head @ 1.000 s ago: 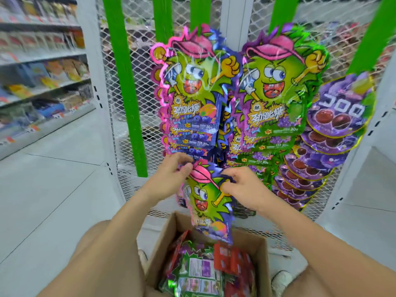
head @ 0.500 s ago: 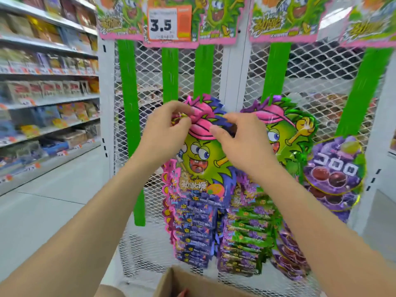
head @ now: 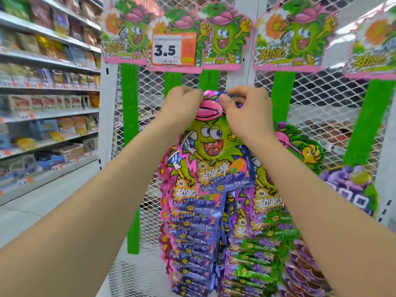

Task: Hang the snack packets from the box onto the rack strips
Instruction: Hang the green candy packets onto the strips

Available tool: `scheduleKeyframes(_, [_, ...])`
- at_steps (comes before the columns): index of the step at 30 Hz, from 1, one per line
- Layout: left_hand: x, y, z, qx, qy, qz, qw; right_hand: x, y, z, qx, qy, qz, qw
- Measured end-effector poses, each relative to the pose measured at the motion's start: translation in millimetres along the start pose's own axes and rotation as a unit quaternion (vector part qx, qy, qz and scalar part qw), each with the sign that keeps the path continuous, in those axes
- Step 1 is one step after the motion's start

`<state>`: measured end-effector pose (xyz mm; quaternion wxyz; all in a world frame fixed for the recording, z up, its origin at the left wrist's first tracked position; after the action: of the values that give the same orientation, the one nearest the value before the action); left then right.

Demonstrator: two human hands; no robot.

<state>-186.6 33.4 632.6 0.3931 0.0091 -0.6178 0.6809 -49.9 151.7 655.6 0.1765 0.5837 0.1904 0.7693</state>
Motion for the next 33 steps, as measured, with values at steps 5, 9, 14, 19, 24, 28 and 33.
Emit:
scheduleKeyframes(5, [10, 1, 0, -0.043, 0.013, 0.041, 0.998, 8, 16, 15, 0.006, -0.060, 0.018, 0.998])
scheduleKeyframes(9, [16, 8, 0, -0.075, 0.017, 0.080, 0.994, 12, 23, 15, 0.010, -0.062, 0.012, 0.998])
scheduleKeyframes(14, [24, 16, 1, -0.063, 0.009, 0.098, 0.993, 7, 23, 9, -0.011, -0.020, -0.024, 0.999])
scheduleKeyframes(19, [17, 7, -1, 0.053, 0.035, 0.005, 0.998, -6, 9, 6, -0.035, -0.004, -0.046, 0.998])
scheduleKeyframes(24, [-14, -4, 8, 0.215, -0.071, -0.231, 0.946, -32, -3, 4, -0.090, -0.027, 0.016, 0.995])
scheduleKeyframes(28, [-72, 6, 11, 0.322, -0.172, -0.340, 0.867, -80, 19, 18, -0.093, -0.047, 0.154, 0.983])
scheduleKeyframes(33, [-157, 97, -34, 0.330, -0.019, -0.303, 0.894, -191, -9, 12, -0.137, 0.053, 0.194, 0.970])
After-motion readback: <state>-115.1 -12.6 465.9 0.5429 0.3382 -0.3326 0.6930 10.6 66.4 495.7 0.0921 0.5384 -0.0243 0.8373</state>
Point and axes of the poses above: each hand's wrist, its own x-axis towards the middle knuckle, its own z-axis out of the back of the hand, y = z × x, the point moved 10 cm from there along x, towards the middle knuckle, and after that the axes turned 1 degree about -z, right-handed, at the moved point
